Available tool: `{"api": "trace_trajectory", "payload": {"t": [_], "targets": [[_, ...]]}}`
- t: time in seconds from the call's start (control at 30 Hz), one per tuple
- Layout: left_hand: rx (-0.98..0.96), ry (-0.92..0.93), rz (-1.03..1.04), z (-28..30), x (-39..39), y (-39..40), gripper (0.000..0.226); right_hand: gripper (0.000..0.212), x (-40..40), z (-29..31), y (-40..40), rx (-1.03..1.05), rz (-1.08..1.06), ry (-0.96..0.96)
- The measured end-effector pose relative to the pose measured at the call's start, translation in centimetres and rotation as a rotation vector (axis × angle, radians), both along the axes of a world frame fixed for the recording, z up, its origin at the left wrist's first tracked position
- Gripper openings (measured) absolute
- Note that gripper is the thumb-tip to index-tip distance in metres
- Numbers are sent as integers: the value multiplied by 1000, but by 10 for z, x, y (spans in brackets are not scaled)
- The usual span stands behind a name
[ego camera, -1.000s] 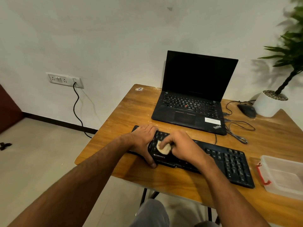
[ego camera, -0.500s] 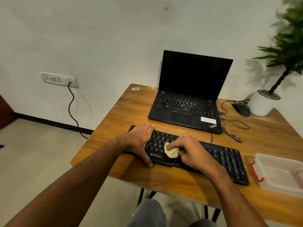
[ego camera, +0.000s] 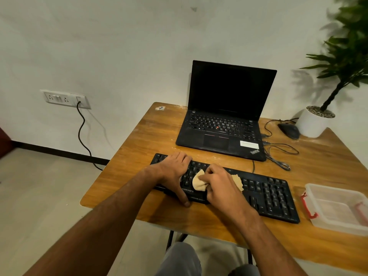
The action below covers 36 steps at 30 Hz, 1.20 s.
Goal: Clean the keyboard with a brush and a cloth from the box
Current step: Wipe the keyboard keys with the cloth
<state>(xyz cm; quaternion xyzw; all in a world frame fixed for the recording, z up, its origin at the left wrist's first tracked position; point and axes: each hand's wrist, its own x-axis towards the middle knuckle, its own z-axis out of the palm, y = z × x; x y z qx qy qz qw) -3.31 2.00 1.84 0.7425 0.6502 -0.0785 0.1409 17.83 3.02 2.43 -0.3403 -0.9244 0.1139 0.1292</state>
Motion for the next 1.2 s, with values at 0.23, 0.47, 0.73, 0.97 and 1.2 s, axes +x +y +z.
{"api": "trace_trajectory", "payload": {"t": [0.23,0.47,0.73,0.97,1.2], "targets": [[6,-11,-1,-1,-1,0,140,36,6,22,10,-91,14,8],[-12,-3,10,2,1,0,138,39,-13,2,14,43,-53,2],[-27,-29,24,-1,0,2,141,38,-4,19,23,-61,-131,110],[3,-14,5,-1,0,1,134,34,-23,2,0,-2,4,-8],[16,-27,-6,-2,-1,1,134,44,-33,6,31,-12,-60,91]]}}
